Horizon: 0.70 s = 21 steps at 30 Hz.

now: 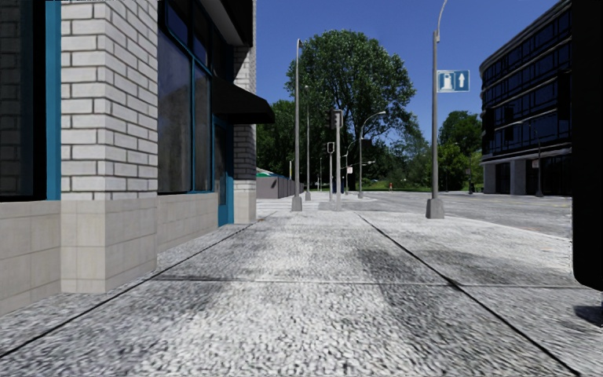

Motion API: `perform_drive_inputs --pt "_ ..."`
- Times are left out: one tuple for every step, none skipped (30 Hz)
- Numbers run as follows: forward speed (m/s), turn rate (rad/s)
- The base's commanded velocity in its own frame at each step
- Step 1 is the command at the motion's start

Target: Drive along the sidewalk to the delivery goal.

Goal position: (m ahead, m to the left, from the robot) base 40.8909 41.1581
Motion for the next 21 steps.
perform_drive_inputs --pt "2.00 0.00" --pt "2.00 0.00" --pt "2.00 0.00" --pt "2.00 0.00" --pt "2.00 0.00" --pt "2.00 0.00" --pt "2.00 0.00" --pt "2.00 0.00" --pt "2.00 0.00" --pt "2.00 0.00" --pt "2.00 0.00" --pt "2.00 0.00" --pt "2.00 0.00" --pt "2.00 0.00" --pt "2.00 0.00" --pt "2.00 0.00" --pt "2.00 0.00" --pt "2.00 0.00" --pt "2.00 0.00" --pt "2.00 0.00" --pt "2.00 0.00"
